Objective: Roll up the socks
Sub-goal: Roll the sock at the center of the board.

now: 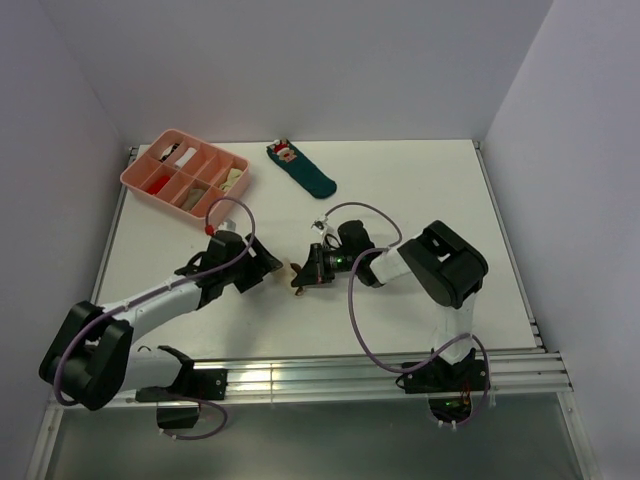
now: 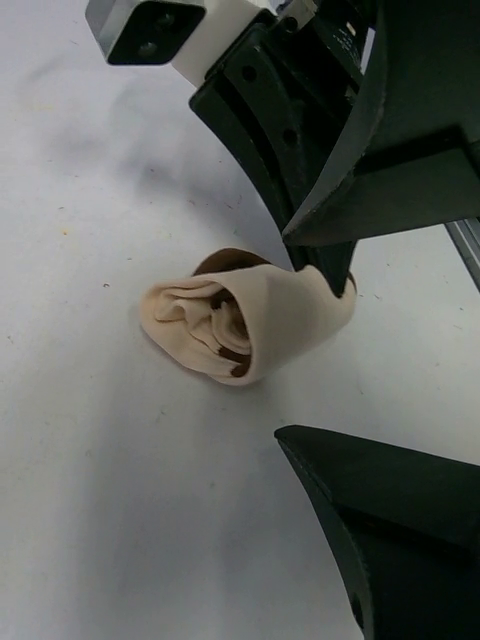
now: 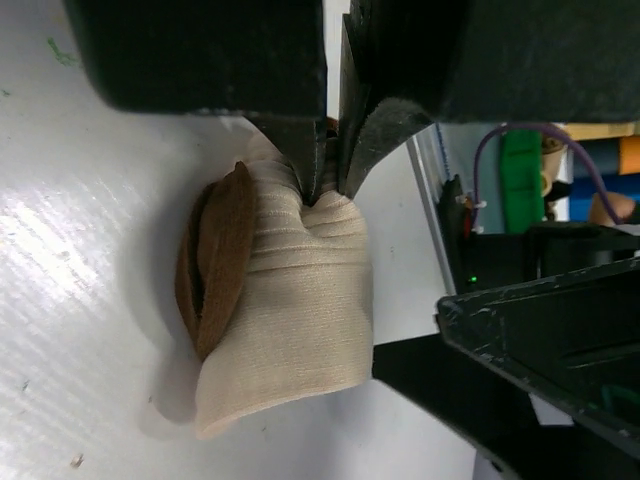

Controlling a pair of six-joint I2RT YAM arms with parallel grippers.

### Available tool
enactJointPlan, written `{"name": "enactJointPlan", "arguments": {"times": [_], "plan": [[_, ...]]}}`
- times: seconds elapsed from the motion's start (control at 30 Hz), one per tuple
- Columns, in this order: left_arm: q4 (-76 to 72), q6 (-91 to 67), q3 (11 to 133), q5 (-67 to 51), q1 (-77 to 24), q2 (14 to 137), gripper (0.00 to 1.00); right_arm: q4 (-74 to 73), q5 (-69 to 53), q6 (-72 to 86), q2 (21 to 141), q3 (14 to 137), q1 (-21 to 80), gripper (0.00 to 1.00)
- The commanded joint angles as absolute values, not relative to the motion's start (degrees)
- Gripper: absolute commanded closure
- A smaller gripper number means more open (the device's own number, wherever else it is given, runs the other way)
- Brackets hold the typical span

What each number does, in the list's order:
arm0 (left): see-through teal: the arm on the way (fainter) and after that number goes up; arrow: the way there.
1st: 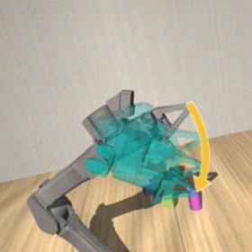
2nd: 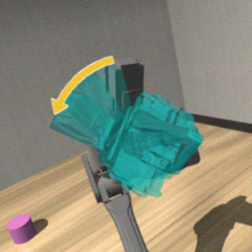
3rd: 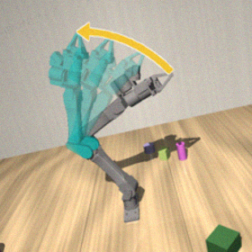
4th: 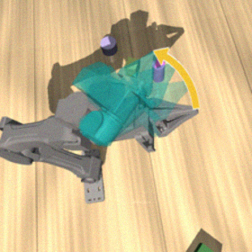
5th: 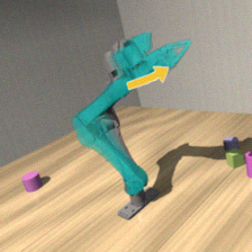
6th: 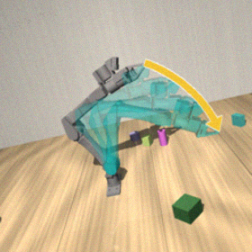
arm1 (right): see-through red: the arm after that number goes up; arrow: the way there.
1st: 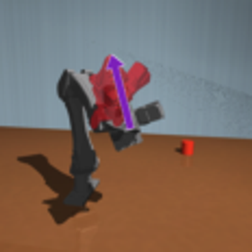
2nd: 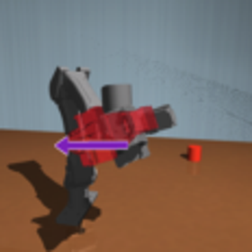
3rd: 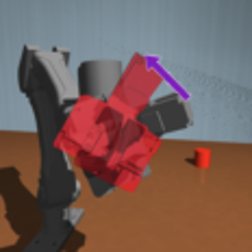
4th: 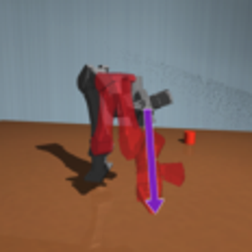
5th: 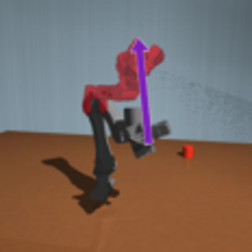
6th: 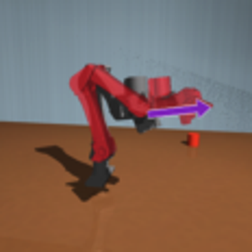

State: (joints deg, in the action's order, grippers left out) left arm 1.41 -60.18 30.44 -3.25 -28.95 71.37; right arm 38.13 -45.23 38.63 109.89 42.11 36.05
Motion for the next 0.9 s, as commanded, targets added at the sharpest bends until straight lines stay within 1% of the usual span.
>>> {"name": "enactJointPlan", "arguments": {"times": [0.0,0.13,0.27,0.37,0.43,0.47,0.57,0.6,0.63,0.67,0.73,0.77,0.83,0.87], "plan": [[-6.4,-61.9,29.9,-4.8,-29.0,74.1,0.23,36.5,-48.2,41.8,113.2,42.2,36.1,1.0],[-6.8,-62.1,30.8,-5.6,-29.1,78.1,0.26,37.3,-48.3,43.1,114.4,42.4,35.8,1.0],[-3.4,-61.3,32.9,-5.4,-29.2,83.6,0.31,38.3,-47.9,44.2,114.8,42.2,35.8,1.0],[2.2,-60.7,35.1,-4.6,-29.2,86.6,0.35,37.1,-47.2,43.8,114.2,42.5,35.8,1.0],[7.0,-60.1,36.6,-3.0,-29.2,87.7,0.39,35.1,-45.8,42.0,113.1,43.1,35.8,0.98],[8.6,-59.8,38.5,-2.4,-29.2,88.8,0.41,32.9,-45.3,40.6,112.6,43.3,35.8,0.95],[16.7,-58.1,43.3,-0.3,-29.4,91.2,0.5,28.8,-42.1,38.5,110.0,43.9,35.9,0.88],[19.0,-57.7,44.5,-0.3,-29.4,91.8,0.55,27.9,-41.1,37.1,108.3,43.9,35.9,0.82],[20.8,-56.7,45.7,3.0,-29.8,92.4,0.57,26.8,-40.2,36.2,107.5,44.2,35.9,0.79],[24.1,-56.1,48.1,3.7,-30.1,93.4,0.58,24.5,-38.1,34.4,106.6,44.4,36.0,0.72],[26.5,-54.4,50.1,5.4,-30.7,94.9,0.6,21.2,-35.4,32.6,103.7,44.9,36.6,0.64],[27.8,-53.9,52.0,6.0,-30.8,95.4,0.6,19.8,-32.6,30.6,102.6,45.3,36.7,0.59],[30.8,-52.3,54.0,7.6,-31.6,97.2,0.61,17.3,-28.7,28.5,99.2,46.2,37.9,0.54],[31.5,-51.8,55.9,8.0,-31.9,97.7,0.61,15.3,-24.4,26.3,96.7,46.4,38.4,0.51]]}}
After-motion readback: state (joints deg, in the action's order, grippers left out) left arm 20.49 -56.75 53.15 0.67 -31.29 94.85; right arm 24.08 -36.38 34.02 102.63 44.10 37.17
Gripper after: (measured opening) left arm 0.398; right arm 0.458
